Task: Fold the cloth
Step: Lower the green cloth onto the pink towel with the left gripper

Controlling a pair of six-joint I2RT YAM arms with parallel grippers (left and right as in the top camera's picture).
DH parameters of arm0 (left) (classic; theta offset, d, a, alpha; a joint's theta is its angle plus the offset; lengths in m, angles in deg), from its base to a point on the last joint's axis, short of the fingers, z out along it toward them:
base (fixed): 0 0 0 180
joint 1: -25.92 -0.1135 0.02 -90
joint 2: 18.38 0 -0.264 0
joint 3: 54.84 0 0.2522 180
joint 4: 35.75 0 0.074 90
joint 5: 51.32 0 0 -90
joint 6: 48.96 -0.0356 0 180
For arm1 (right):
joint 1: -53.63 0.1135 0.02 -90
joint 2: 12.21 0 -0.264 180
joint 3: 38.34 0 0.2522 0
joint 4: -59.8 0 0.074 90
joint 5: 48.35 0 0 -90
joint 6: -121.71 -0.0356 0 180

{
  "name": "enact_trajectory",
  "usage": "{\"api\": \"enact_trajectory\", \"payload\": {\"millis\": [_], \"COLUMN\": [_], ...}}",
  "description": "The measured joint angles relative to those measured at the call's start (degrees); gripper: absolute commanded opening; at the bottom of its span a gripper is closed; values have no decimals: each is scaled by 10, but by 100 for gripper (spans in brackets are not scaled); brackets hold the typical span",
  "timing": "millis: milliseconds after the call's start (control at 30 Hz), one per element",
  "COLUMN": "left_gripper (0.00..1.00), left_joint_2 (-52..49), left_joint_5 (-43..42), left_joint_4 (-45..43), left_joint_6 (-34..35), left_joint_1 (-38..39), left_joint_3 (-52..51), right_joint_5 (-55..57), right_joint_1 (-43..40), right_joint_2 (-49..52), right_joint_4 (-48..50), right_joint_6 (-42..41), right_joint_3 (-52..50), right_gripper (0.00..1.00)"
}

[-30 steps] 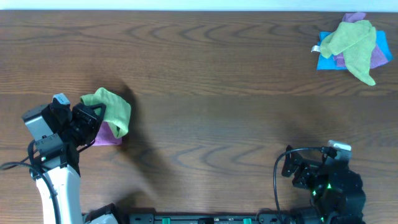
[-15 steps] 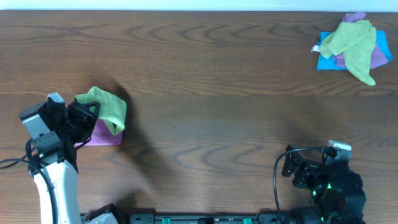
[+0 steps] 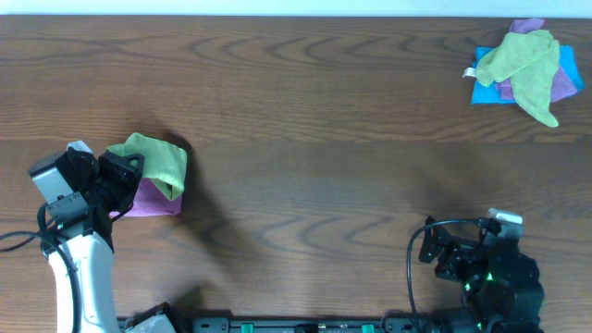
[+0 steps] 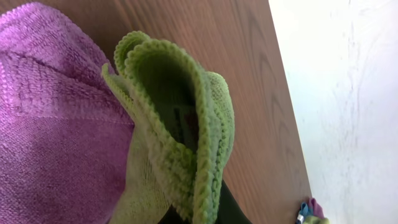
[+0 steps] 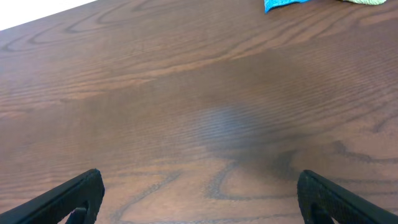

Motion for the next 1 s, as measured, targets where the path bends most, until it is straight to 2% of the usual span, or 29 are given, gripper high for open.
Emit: {"api": "enact_trajectory", "payload": {"millis": [600, 1000], "left_gripper": [6, 6], "left_joint_2": [0, 0], "left_joint_5": [50, 126], "left_joint_4": [39, 65], "left_joint_6": [-29, -62], "left_joint_1": [-29, -29], "left_joint_3": [0, 0], "right_joint_5": [0, 0], "right_joint_1": [0, 0], "right_joint_2": [0, 0], "right_joint_4": [0, 0], "right_joint_6": [0, 0], "right_joint_3": [0, 0], "right_gripper": [99, 99]}}
